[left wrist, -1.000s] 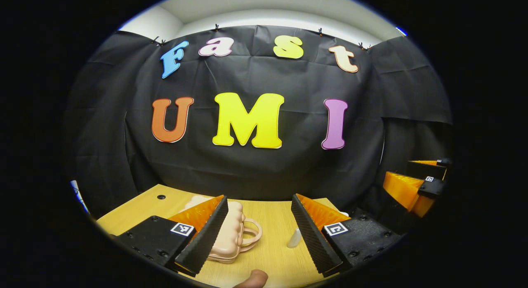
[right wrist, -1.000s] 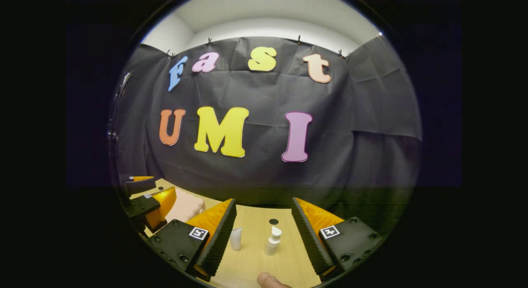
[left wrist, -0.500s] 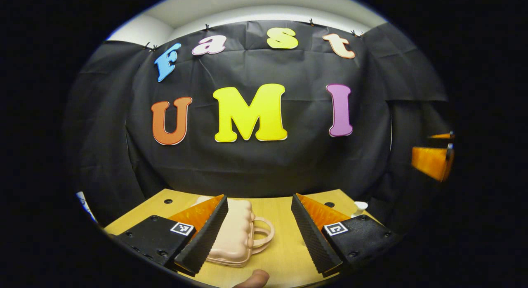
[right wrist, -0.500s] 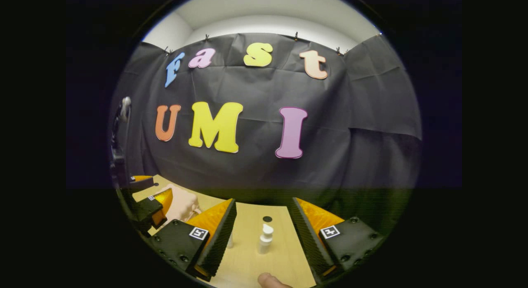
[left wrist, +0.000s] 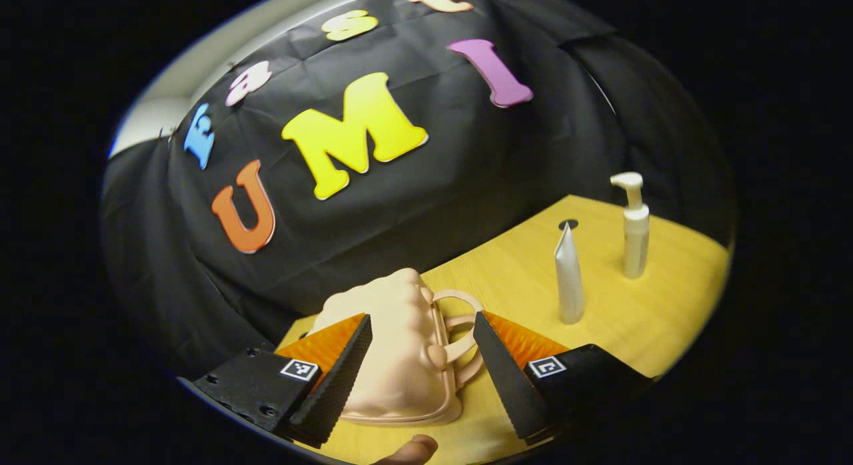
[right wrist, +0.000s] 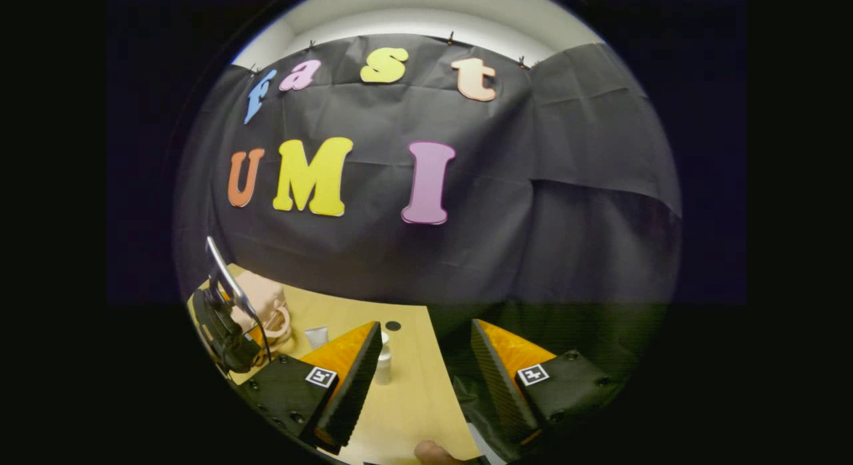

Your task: First open the suitcase, pack the skin care products into it, and then close the suitcase.

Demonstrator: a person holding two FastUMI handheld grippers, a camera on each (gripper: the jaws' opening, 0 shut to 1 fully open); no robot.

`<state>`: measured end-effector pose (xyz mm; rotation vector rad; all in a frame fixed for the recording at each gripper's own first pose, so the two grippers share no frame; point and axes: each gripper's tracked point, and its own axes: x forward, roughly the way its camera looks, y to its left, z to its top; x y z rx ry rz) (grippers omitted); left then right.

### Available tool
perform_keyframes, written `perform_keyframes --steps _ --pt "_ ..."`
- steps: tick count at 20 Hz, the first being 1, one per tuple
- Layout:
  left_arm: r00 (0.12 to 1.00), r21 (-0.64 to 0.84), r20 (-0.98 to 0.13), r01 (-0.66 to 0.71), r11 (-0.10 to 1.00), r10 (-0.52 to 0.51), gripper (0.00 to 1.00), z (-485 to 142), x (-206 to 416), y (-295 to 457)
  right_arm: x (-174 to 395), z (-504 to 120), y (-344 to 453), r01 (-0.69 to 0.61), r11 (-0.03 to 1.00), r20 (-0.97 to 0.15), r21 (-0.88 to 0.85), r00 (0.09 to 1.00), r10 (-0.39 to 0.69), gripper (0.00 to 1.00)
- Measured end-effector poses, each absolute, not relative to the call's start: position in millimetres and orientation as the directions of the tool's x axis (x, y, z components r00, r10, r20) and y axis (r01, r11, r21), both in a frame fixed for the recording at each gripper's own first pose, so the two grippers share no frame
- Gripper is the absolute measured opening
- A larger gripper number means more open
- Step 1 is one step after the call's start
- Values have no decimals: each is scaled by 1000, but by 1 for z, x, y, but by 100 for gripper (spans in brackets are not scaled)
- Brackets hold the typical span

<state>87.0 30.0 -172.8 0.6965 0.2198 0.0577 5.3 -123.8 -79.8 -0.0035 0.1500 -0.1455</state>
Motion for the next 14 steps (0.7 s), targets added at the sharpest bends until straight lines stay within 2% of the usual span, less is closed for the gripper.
perform_keyframes --steps 6,12,14 --pt "959 880 -211 103 464 187 97 -213 113 37 4 -109 -154 140 989 -177 -52 973 -147 80" --pt "938 958 -237 183 220 252 96 -246 136 34 12 -123 -171 92 993 -180 -68 978 -103 80" --pt "939 977 -204 179 112 277 94 -244 143 33 14 -131 -175 70 995 -194 -65 978 -81 80"
